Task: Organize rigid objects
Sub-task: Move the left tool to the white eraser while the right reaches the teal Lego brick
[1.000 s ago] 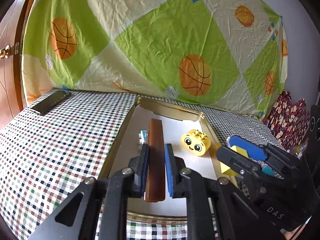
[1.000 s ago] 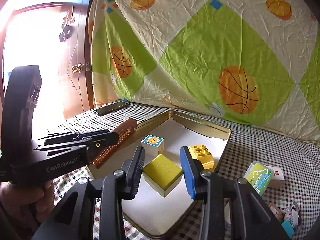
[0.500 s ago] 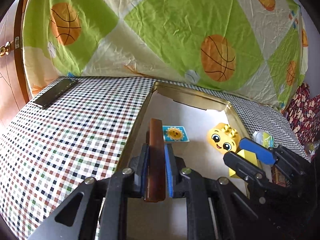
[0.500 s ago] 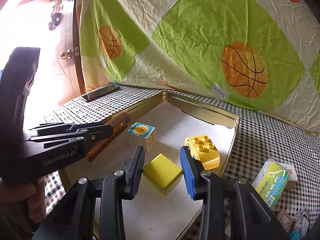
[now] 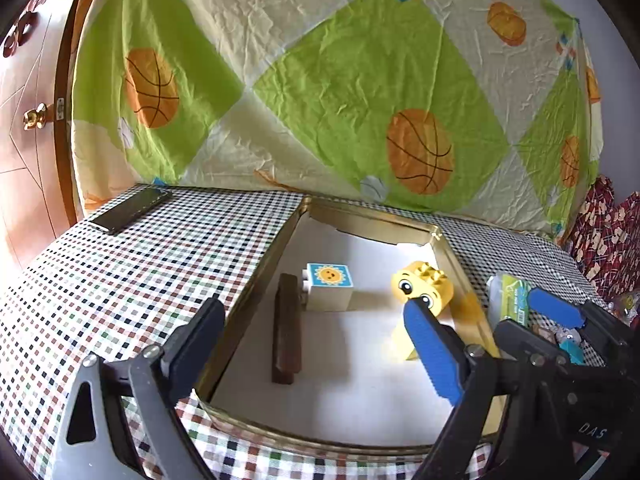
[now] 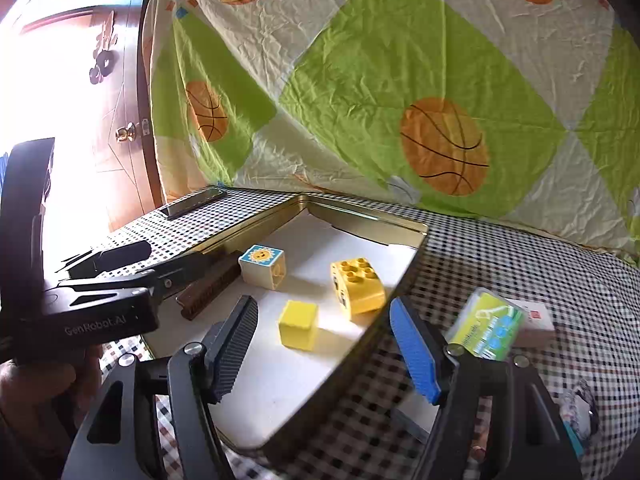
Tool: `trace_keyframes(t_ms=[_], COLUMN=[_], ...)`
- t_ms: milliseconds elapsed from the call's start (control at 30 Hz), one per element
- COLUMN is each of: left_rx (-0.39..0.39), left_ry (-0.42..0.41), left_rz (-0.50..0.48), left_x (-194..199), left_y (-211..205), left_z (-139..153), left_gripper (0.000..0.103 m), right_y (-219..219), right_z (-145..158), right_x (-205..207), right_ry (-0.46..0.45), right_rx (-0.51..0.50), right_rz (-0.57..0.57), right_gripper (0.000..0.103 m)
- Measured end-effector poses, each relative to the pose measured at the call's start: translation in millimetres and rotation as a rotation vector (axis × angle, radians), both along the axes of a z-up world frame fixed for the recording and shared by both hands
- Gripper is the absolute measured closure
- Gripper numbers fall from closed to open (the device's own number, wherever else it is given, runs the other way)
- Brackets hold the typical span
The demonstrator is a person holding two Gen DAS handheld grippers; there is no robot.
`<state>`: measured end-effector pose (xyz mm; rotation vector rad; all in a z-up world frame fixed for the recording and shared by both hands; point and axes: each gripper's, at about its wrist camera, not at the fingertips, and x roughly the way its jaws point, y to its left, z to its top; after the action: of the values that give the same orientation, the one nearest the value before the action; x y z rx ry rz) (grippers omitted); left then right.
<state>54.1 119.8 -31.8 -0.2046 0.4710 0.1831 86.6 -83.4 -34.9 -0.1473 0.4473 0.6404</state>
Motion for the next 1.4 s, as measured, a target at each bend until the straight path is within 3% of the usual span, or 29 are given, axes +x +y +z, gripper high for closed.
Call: trace_keyframes(t_ms=[233, 467, 600, 700, 767, 833, 1033, 1400], left_rx=[0.018, 0.045, 0.073, 0.065, 0.063, 0.041, 0.044, 0.023], left_ry=[-0.038, 0.009, 0.063, 0.092, 0.11, 0.141, 0.215, 0.197], left_rz=[-0.124, -0.274, -0.334, -0.384, -0.417, -0.448, -0.499, -0.524], left_x=[-9, 6, 17, 22, 27, 34, 51, 48], left_y=[-57, -122, -151, -162, -168, -170, -182, -187], left_z=[7, 1, -7, -9, -10, -12, -21, -16], left_gripper=[0.011, 0.011, 0.011, 0.012, 0.019, 0.025, 0.027, 0.025], right_y=[-95, -156, -161, -156, -154, -152, -150, -154], right_z=[-1, -19, -29, -35, -38, -40, -42, -41], right_x=[-12, -5, 3, 9, 14, 14, 16, 15], right_ry=[-0.022, 0.045, 0.088, 0.117, 0.148, 0.159, 0.186, 0.182], right_rx=[0.053, 0.057, 0.016, -0.022, -0.032, -0.044, -0.057, -0.029], right_rz=[-0.175, -0.298, -0.291, -0.265, -0.244, -0.226, -0.211, -0.232], right_gripper=[0.029, 0.029, 0.031, 0.043, 0.048, 0.049, 0.049, 0.049])
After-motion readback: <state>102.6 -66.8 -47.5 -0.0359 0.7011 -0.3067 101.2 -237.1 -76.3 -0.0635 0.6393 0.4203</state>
